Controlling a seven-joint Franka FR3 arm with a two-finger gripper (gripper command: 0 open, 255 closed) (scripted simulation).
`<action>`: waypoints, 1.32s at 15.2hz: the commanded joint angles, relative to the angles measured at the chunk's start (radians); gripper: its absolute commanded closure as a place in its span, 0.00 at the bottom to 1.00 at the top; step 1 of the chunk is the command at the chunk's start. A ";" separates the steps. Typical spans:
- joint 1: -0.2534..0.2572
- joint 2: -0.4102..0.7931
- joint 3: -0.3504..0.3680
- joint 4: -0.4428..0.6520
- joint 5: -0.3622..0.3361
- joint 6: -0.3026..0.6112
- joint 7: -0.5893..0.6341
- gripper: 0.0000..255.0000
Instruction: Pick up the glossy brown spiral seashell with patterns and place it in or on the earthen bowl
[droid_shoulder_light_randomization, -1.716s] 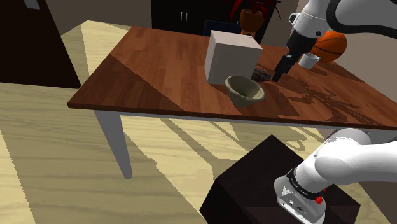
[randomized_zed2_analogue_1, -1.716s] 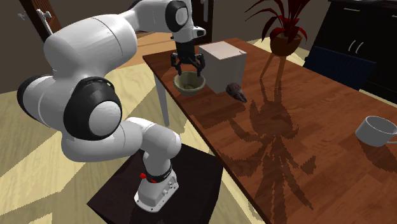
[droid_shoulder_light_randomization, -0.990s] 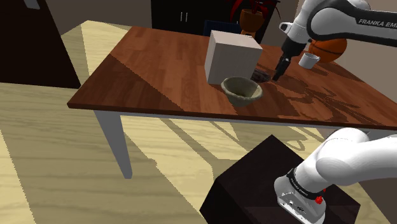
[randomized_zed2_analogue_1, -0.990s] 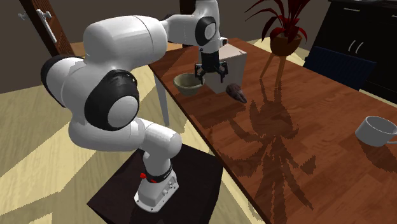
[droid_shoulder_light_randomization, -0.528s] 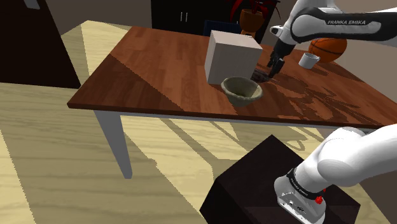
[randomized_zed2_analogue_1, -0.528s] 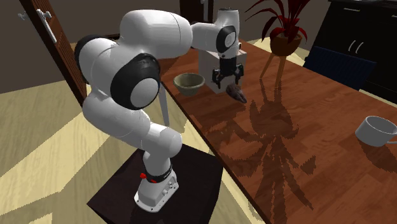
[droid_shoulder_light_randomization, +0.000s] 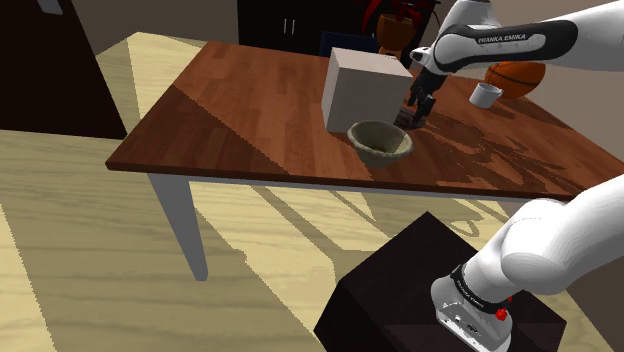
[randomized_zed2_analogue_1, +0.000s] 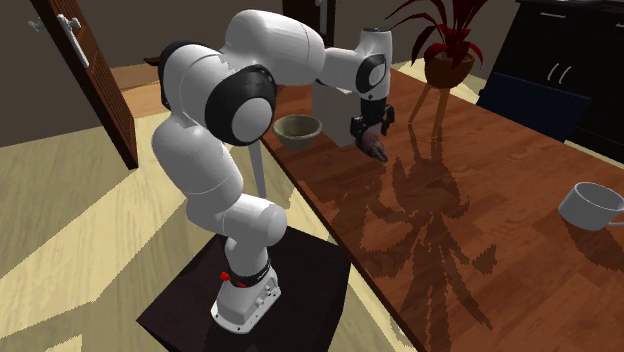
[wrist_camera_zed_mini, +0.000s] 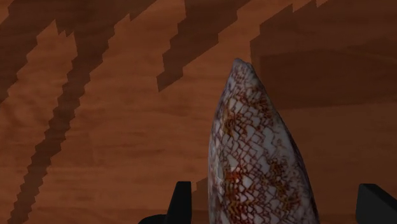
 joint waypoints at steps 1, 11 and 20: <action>0.000 0.018 -0.008 -0.016 0.004 0.034 -0.008 0.00; 0.000 0.034 -0.015 -0.035 0.008 0.069 -0.012 0.00; 0.001 0.036 -0.014 -0.035 0.009 0.070 -0.012 1.00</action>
